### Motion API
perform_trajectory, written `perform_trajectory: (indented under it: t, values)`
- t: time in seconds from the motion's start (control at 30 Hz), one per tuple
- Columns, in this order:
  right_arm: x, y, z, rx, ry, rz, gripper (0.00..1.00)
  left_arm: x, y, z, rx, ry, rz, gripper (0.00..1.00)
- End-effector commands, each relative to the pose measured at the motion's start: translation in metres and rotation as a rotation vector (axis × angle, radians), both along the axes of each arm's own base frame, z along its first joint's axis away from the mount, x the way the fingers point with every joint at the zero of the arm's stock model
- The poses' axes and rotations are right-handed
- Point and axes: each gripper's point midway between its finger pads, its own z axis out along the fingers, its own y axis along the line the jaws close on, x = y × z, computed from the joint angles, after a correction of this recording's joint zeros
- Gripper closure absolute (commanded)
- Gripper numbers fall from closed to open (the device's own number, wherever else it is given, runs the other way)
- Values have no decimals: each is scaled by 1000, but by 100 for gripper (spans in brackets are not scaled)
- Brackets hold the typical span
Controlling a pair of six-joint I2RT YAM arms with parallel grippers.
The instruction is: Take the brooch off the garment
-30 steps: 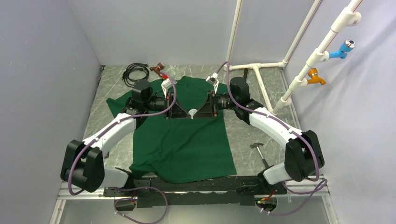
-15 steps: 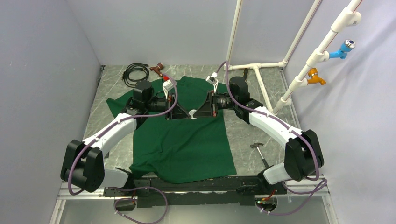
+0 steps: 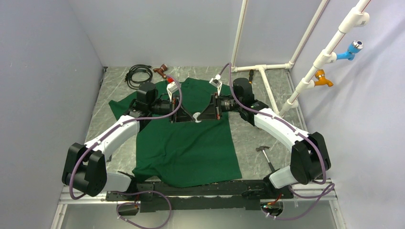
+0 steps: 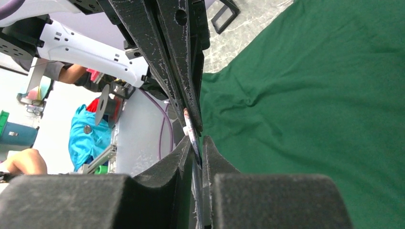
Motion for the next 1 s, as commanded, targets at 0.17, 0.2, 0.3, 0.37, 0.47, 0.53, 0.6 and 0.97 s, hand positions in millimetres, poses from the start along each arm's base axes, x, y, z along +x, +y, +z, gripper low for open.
perform_trajectory:
  t: [0.17,0.2,0.3,0.37,0.47,0.53,0.6,0.97]
  values:
    - [36,-3,2,-32,-66,-143,96,-18,-5,27,-49,-86,-99,100]
    - [37,-4,3,-24,-61,-148,96,-18,-5,27,-49,-84,-100,100]
    - [39,-8,5,-4,-55,-160,96,-18,-4,26,-50,-75,-99,100]
    - [39,-12,8,20,-49,-159,96,-16,-3,25,-51,-67,-90,100]
    - [38,-15,11,39,-46,-158,94,-13,-1,25,-51,-67,-73,100]
    - [37,-15,13,41,-55,-151,91,-11,0,24,-48,-66,-66,100]
    - [33,-15,16,52,-63,-133,85,-9,0,24,-45,-65,-57,100]
    - [14,-13,27,89,-85,-32,43,8,3,13,31,-38,-1,100]
